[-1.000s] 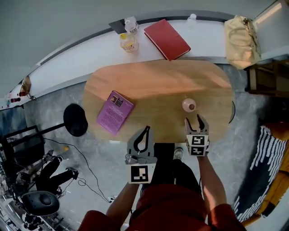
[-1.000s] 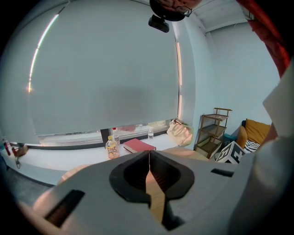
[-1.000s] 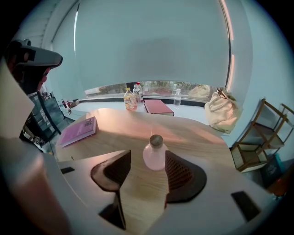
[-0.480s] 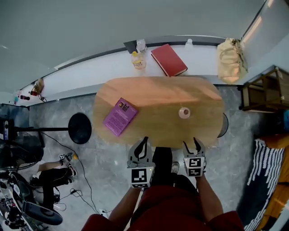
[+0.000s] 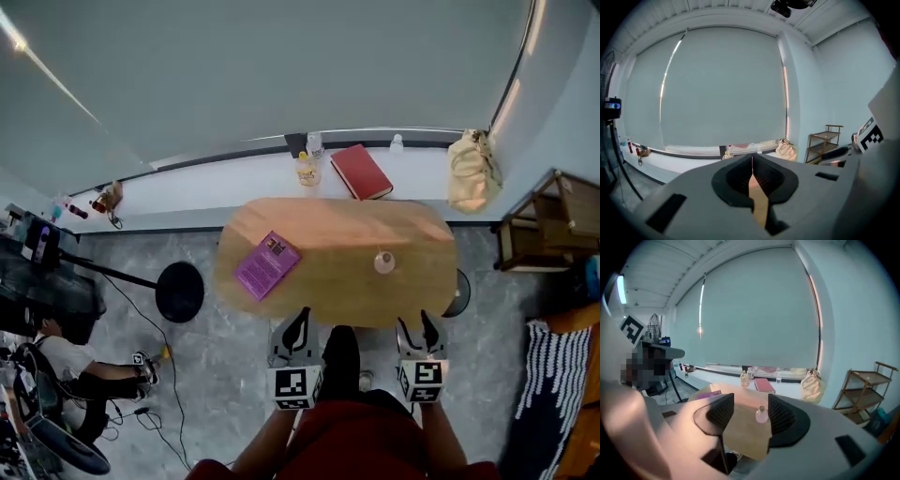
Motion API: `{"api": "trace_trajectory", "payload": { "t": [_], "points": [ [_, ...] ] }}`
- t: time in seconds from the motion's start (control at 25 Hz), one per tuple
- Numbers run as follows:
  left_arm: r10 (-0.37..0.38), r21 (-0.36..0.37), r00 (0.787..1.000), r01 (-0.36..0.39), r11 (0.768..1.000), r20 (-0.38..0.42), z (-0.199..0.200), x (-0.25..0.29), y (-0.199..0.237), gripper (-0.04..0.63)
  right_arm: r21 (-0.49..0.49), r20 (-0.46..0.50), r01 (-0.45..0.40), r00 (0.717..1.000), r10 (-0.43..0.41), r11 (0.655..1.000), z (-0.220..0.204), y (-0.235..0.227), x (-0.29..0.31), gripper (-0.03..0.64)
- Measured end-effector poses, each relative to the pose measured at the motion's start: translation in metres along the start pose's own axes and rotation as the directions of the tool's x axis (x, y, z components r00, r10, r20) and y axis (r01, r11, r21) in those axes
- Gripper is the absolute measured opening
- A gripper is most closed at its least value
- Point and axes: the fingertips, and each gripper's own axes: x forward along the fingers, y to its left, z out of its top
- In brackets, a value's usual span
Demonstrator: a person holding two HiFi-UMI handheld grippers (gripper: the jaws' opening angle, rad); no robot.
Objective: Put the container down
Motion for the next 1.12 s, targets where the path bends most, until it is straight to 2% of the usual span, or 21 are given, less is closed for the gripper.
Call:
{"api": "trace_trajectory", "payload": {
  "t": [0.24, 0.48, 0.6, 0.84, 1.12],
  "points": [
    [-0.009, 0.061, 0.997, 0.004, 0.998, 0.078, 0.050, -0.046, -0.015, 0.009, -0.022, 0.201, 0.065, 0.978, -0.059, 0.998, 0.097, -0.012, -0.067, 0.216],
    [0.001, 0.110, 0.966, -0.030, 0.993, 0.257, 0.108, -0.080, -0.018, 0.009, -0.054, 0.375, 0.084, 0.925, -0.058, 0.995, 0.163, -0.015, -0.117, 0.216],
    [0.012, 0.113, 0.956, -0.047, 0.992, 0.294, 0.126, -0.093, -0.019, 0.009, -0.037, 0.411, 0.087, 0.909, -0.064, 0.996, 0.174, -0.021, -0.131, 0.215],
    [0.018, 0.110, 0.949, -0.055, 0.992, 0.314, 0.135, -0.105, -0.019, 0.009, -0.067, 0.424, 0.100, 0.903, -0.062, 0.993, 0.179, -0.019, -0.143, 0.215],
    [-0.003, 0.125, 0.953, -0.037, 0.991, 0.302, 0.132, -0.106, -0.023, 0.009, -0.054, 0.436, 0.095, 0.898, -0.062, 0.994, 0.179, -0.021, -0.146, 0.189]
  ]
}}
